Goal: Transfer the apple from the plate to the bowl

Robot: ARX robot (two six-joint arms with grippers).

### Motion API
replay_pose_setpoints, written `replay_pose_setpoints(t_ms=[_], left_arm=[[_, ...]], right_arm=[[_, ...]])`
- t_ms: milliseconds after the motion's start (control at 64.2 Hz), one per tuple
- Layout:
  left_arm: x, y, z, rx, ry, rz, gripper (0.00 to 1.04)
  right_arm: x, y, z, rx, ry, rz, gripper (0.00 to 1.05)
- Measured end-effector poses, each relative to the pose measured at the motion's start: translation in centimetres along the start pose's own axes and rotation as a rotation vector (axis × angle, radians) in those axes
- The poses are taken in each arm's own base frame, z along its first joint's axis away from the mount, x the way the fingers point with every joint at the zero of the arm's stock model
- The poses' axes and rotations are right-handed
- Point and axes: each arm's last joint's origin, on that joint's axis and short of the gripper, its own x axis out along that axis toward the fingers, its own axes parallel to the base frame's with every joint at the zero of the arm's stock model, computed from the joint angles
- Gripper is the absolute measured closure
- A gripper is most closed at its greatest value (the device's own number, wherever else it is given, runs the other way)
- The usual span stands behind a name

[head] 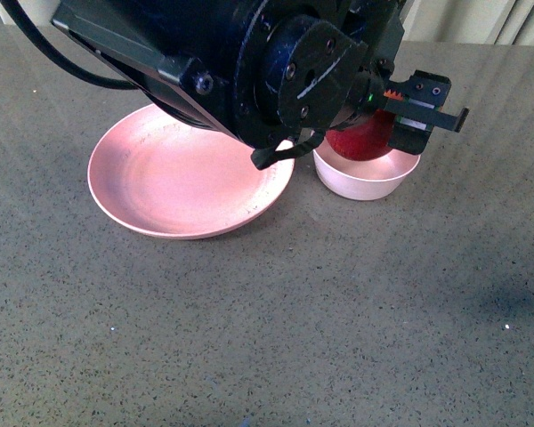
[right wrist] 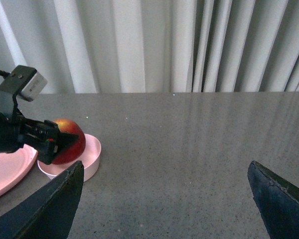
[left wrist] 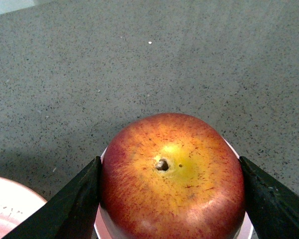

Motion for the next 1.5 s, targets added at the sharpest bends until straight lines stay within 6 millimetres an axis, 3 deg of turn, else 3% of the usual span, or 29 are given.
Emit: replay_pose_setpoints(t_ms=[140,265,514,654,748,903,997,1059,1199,1433,1495], left_arm=[[0.8,0.1,-0.9,-0.011,0.018,0.016,0.34],[1.2,0.1,-1.4,-0.020,0.018,0.030,0.07],[0.3,0.6,-0.9,-0.049,-0.024,0.027,0.09],[-2.7,2.0,1.1,-0.100,-0.099,0.037,0.09],[-5.7,4.2,2.5,-0.133,-0.175,0.075,0.09],[-10.4,7.7,2.7,-0.167,-0.239,0.115,0.09],[-13.7,9.6,1.5,-0.142,-0.431,0.444,0.25],[-16.0,10.6,0.4,-0.142,-0.491,0.545,0.36],[-20.3,11.7,-2.1,-0.122,-0.498,0.573,0.61],[-24.6,12.5,-6.1,-0.112,-0.480,0.570,1.02],[-25.5,12.5,-6.9,-0.110,-0.471,0.569,1.03]], right_arm=[[0.0,0.0,0.0,0.000,0.000,0.000,0.09],[0.0,0.0,0.0,0.000,0.000,0.000,0.09],[0.0,0.0,0.0,0.000,0.000,0.000,0.09],[0.0,0.0,0.0,0.000,0.000,0.000,0.09],[0.0,0.0,0.0,0.000,0.000,0.000,0.09],[0.0,0.0,0.0,0.000,0.000,0.000,0.09],[0.0,0.0,0.0,0.000,0.000,0.001,0.09],[0.0,0.0,0.0,0.000,0.000,0.000,0.09],[0.0,0.0,0.0,0.000,0.000,0.000,0.09],[0.0,0.0,0.0,0.000,0.000,0.000,0.09],[0.0,0.0,0.0,0.000,0.000,0.000,0.09]])
